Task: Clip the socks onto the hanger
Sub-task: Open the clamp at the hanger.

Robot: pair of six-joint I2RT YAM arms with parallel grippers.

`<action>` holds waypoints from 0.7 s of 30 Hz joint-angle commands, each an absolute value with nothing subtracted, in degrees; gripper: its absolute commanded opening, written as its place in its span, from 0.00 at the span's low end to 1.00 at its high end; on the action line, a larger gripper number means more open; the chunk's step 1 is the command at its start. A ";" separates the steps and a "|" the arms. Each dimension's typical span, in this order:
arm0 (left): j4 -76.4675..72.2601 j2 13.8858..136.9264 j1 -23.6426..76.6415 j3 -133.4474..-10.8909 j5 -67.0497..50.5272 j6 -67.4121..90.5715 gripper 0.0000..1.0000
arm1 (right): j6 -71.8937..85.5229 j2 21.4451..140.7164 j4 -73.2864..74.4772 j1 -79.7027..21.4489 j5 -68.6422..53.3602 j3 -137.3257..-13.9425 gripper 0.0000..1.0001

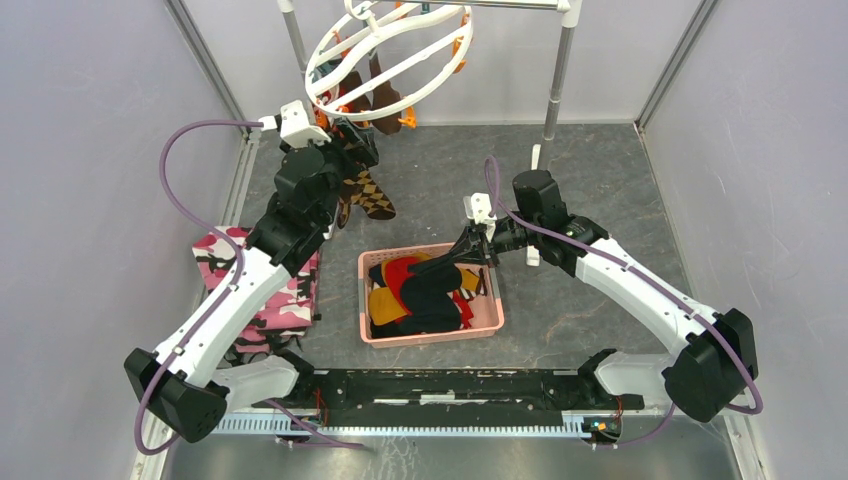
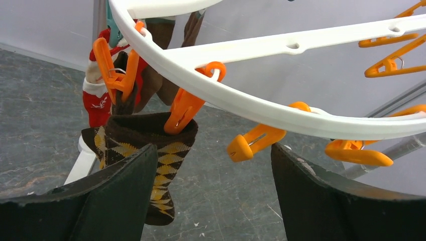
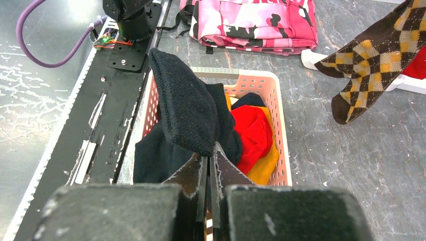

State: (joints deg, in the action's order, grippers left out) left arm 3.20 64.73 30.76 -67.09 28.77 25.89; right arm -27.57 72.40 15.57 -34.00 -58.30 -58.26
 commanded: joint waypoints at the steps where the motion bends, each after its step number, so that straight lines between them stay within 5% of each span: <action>1: 2.63 63.03 29.96 -66.81 26.36 28.14 0.89 | -28.04 72.53 14.95 -33.74 -59.94 -58.96 0.00; 14: 6.41 64.20 29.79 -70.24 28.82 33.61 0.84 | -28.04 72.42 15.03 -33.56 -60.21 -58.89 0.00; 21: 0.67 58.51 29.79 -64.94 19.84 30.60 0.86 | -28.30 72.42 15.37 -33.45 -60.53 -58.95 0.00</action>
